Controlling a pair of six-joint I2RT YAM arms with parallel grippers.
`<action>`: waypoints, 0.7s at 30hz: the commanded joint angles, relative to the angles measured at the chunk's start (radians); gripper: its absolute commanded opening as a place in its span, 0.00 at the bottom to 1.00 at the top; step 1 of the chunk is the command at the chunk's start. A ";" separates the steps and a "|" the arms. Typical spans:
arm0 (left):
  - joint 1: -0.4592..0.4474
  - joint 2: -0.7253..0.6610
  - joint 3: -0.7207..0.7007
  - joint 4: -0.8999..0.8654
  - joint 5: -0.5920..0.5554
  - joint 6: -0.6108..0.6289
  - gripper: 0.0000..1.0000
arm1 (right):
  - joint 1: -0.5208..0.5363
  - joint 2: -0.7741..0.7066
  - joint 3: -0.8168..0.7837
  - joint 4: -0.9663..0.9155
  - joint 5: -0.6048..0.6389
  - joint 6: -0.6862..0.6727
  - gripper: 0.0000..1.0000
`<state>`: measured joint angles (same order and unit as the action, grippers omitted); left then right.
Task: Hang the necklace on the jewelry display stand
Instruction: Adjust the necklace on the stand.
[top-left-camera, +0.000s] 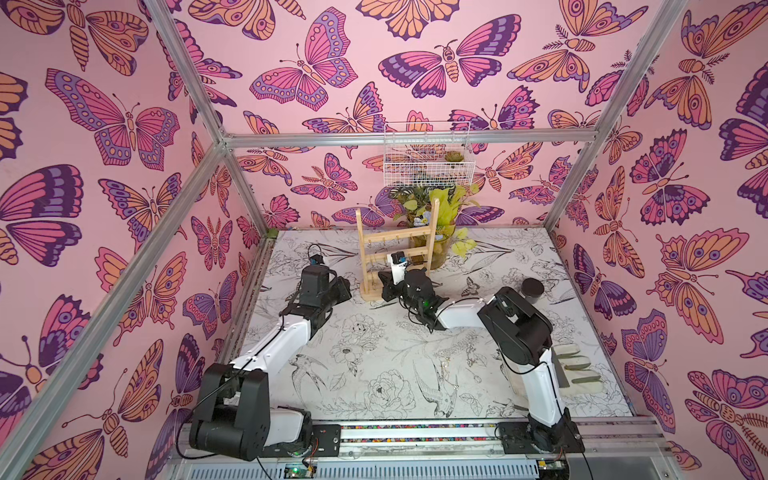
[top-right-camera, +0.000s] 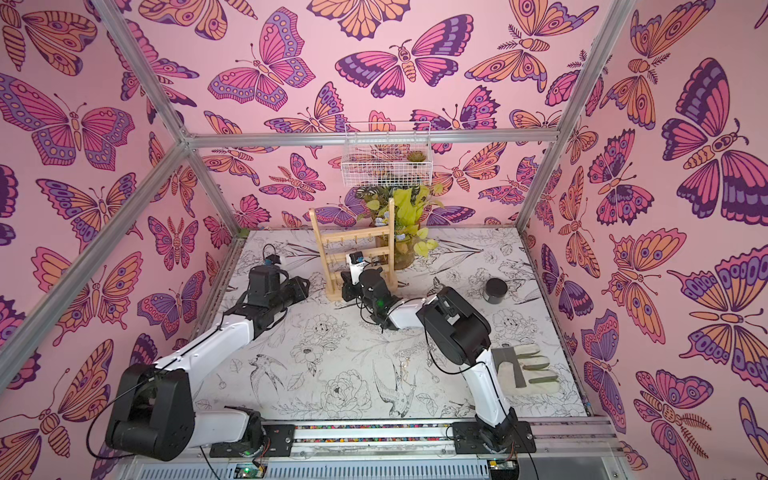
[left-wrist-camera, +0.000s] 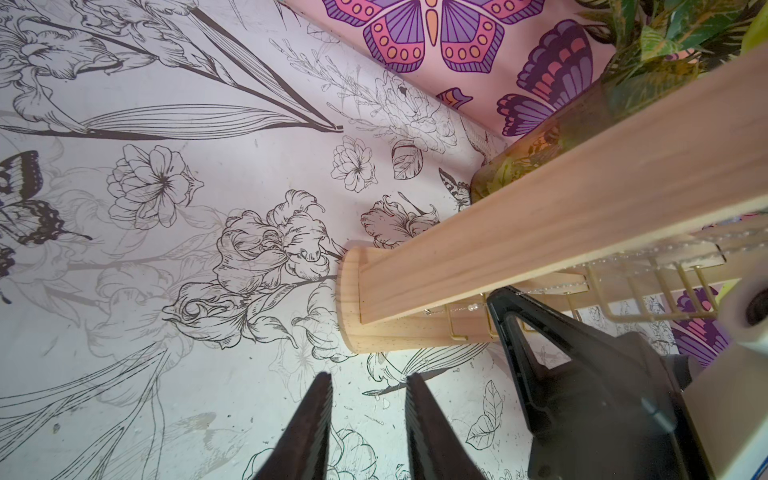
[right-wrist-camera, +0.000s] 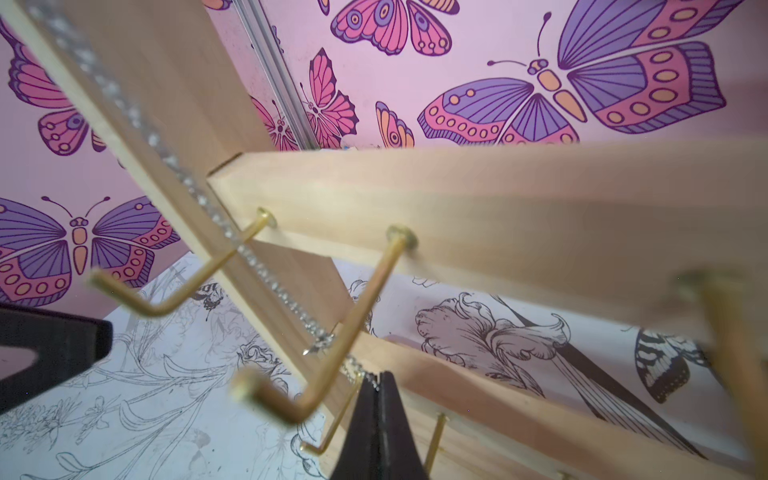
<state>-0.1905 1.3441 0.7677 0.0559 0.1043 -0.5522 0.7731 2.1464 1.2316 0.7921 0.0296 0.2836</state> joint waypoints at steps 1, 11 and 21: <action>-0.006 0.012 -0.021 0.015 -0.020 -0.005 0.33 | 0.006 0.016 0.025 -0.039 -0.002 -0.016 0.03; -0.006 0.010 -0.023 0.014 -0.021 -0.005 0.33 | 0.006 0.010 0.023 -0.027 -0.001 -0.011 0.08; -0.007 0.015 -0.017 0.015 -0.022 -0.004 0.33 | 0.006 -0.010 0.017 -0.022 0.000 -0.020 0.15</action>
<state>-0.1913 1.3441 0.7677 0.0559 0.0967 -0.5526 0.7738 2.1464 1.2335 0.7887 0.0292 0.2813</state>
